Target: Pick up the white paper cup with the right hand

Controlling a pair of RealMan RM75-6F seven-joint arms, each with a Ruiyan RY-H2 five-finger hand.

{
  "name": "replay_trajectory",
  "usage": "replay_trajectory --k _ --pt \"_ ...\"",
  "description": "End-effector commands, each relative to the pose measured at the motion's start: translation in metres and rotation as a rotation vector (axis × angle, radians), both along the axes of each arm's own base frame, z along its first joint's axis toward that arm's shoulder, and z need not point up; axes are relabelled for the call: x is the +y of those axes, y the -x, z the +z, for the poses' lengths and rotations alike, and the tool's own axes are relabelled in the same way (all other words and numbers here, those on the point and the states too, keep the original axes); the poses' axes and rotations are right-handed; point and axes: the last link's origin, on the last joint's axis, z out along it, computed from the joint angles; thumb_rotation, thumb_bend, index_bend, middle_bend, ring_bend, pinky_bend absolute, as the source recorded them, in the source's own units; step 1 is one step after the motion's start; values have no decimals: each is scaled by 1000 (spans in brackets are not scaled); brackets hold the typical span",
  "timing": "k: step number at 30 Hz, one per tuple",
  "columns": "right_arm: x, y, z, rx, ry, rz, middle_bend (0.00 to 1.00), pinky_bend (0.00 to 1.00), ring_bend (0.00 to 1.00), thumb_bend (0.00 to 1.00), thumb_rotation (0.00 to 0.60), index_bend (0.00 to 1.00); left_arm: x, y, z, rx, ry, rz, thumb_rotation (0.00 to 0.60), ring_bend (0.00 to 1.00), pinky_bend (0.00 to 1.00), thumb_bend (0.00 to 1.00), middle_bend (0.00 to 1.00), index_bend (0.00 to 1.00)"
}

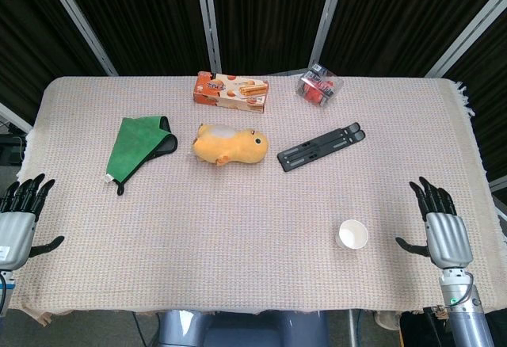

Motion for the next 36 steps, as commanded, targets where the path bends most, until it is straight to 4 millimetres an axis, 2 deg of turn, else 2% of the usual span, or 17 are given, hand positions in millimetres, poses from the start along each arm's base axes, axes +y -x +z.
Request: replay_trajectory --k 1,19,27,34,36 --pt "0 0 0 -1 -3 -1 0 0 0 128 600 0 0 0 0 -1 0 0 600 0 0 0 0 0" --pt "3 -5 0 -4 -49 1 0 0 0 92 600 0 2 0 0 0 4 3 600 0 0 0 0 0" --pt "12 -22 4 12 -183 48 0 0 0 86 600 1 1 0 0 3 1 3 600 0 0 0 0 0" --pt "19 -34 -8 -20 -294 83 0 0 0 88 600 115 1 0 -1 7 -4 3 600 0 0 0 0 0" --pt "21 -37 -13 -18 -312 91 0 0 0 90 600 119 0 0 -1 8 -5 4 600 0 0 0 0 0"
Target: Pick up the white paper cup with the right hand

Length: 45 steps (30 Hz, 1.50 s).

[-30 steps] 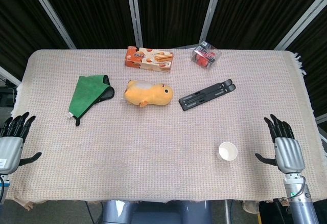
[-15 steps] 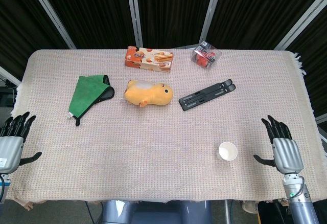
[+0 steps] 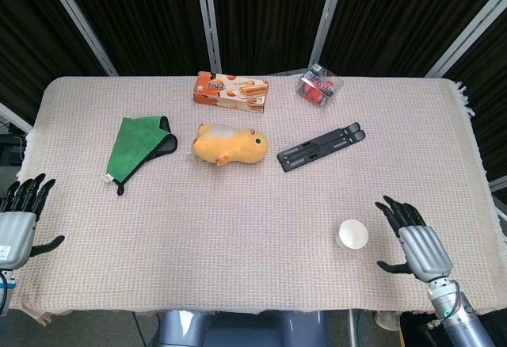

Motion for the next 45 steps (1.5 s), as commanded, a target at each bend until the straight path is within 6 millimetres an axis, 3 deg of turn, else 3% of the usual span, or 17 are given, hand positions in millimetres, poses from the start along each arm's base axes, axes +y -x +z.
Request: replay_trajectory --k 1,15,32,45 --pt "1 -4 -8 2 -30 13 0 0 0 91 600 119 0 0 0 1 -2 1 600 0 0 0 0 0" --pt "-22 -8 -37 58 -89 -2 0 0 0 98 600 117 0 0 -1 2 -3 4 600 0 0 0 0 0" --pt "-41 -5 -59 110 -92 -28 25 0 0 131 600 300 2 -1 -1 3 1 7 600 0 0 0 0 0" --pt "-45 -9 -64 99 -58 -30 125 0 0 187 600 461 2 0 0 2 4 6 600 0 0 0 0 0"
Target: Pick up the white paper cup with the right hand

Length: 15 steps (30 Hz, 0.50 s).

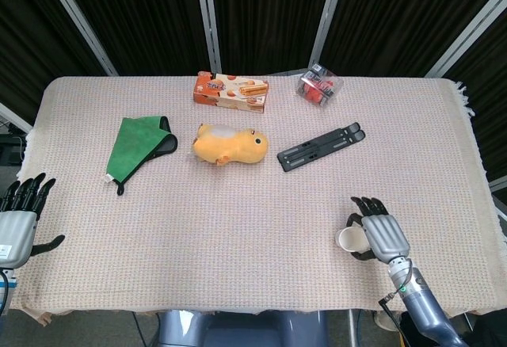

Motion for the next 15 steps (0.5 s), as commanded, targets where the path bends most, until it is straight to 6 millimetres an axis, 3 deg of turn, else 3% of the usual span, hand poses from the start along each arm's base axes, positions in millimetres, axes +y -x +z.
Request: replay_trajectory --k 1,6,15 --pt "-1 -1 0 -8 6 1 125 0 0 187 600 461 0 0 0 0 0 0 600 0 0 0 0 0" --pt "-7 -9 3 -46 31 9 126 0 0 187 600 461 0 0 0 1 -1 0 600 0 0 0 0 0" --pt "-36 -29 1 -148 64 -17 128 0 0 187 600 461 0 0 0 2 -2 1 600 0 0 0 0 0"
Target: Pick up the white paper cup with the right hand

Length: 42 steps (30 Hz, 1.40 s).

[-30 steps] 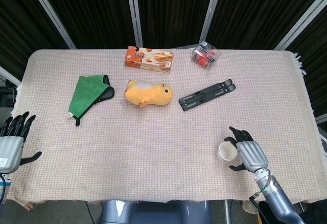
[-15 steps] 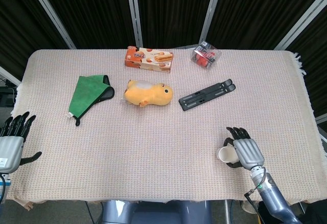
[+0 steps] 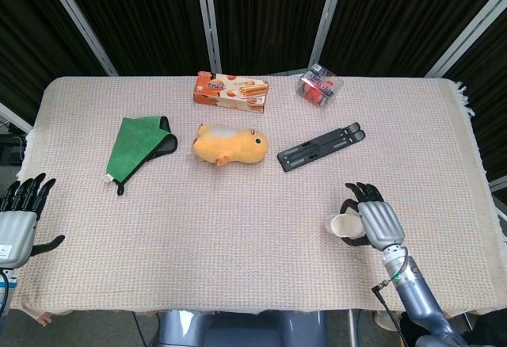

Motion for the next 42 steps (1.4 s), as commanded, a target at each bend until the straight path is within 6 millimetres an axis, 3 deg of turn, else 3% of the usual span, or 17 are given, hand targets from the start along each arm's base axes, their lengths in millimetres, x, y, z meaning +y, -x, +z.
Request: replay_trajectory --k 1,11,26,35,42 --pt "-13 -7 -4 -40 3 -17 129 0 0 186 600 461 0 0 0 0 0 0 600 0 0 0 0 0" --pt "-31 -3 -18 -52 -21 -80 130 0 0 182 600 461 1 0 0 0 6 1 600 0 0 0 0 0" --pt "-35 35 -15 100 0 -169 121 0 0 181 600 457 1 0 0 -2 8 0 600 0 0 0 0 0" --pt "-34 35 -5 177 81 -122 2 0 0 174 600 176 1 0 0 -1 8 0 600 0 0 0 0 0" --pt "-28 25 -13 182 64 -86 0 0 0 170 600 160 1 0 0 -2 9 0 600 0 0 0 0 0"
